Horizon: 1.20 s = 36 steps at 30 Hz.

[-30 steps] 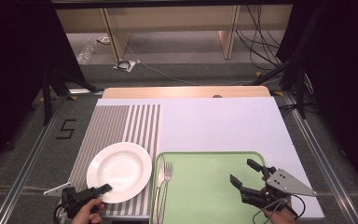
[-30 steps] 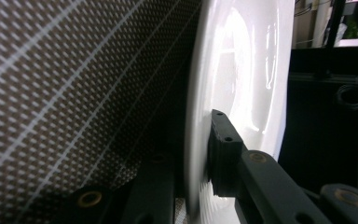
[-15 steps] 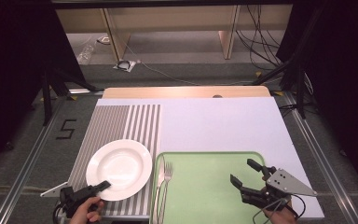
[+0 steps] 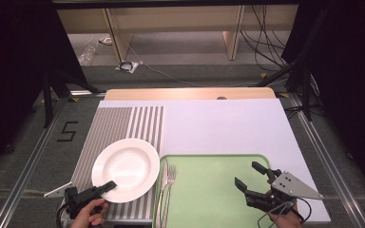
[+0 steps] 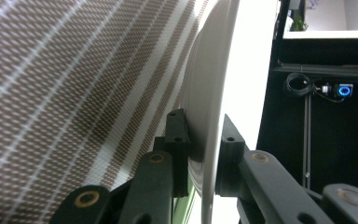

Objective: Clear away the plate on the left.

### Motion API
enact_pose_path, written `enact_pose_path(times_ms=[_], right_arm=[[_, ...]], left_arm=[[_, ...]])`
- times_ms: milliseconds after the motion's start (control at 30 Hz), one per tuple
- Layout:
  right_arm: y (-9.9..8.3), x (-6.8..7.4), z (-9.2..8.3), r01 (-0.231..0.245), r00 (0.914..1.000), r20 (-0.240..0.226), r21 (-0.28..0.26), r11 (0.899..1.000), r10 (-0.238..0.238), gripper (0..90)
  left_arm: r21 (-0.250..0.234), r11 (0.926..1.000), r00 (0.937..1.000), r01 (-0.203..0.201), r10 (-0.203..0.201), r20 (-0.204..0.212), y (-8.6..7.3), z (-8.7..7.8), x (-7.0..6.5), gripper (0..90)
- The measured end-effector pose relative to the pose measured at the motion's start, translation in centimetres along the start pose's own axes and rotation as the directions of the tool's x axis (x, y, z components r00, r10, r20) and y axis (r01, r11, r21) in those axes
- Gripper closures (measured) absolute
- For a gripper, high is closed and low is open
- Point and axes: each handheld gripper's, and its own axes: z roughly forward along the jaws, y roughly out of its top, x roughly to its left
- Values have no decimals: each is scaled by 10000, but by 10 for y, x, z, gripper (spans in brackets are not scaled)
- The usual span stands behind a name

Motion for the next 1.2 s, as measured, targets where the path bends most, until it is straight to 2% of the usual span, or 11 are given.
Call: enact_pose_path(times_ms=[267, 467, 533, 700, 933, 1033, 1200], right_arm=[[0, 0, 0, 3, 10000, 4, -7, 10000, -3, 235], [0, 0, 0, 0, 10000, 9, -10, 10000, 0, 235], [0, 0, 0, -19, 10000, 20, 29, 10000, 19, 235], [0, 0, 0, -34, 10000, 10, -8, 10000, 34, 235], [0, 0, 0, -79, 10000, 27, 21, 10000, 79, 235], [0, 0, 0, -65, 10000, 22, 10, 10000, 65, 235], [0, -1, 0, -78, 10000, 21, -41, 10000, 78, 235]], left_arm=[[552, 9977, 9990, -389, 377, 229, -7, 8, -8, 787], [782, 9951, 9976, -610, 582, 367, -11, 12, -13, 786], [894, 9921, 9955, -876, 839, 439, -12, 14, -17, 786], [1077, 9889, 9941, -1019, 970, 495, -16, 17, -20, 786], [1470, 9817, 9921, -1214, 1152, 501, -24, 27, -24, 786], [1749, 9746, 9897, -1401, 1326, 540, -28, 34, -28, 786], [1986, 9680, 9877, -1535, 1440, 614, -34, 40, -32, 786]])
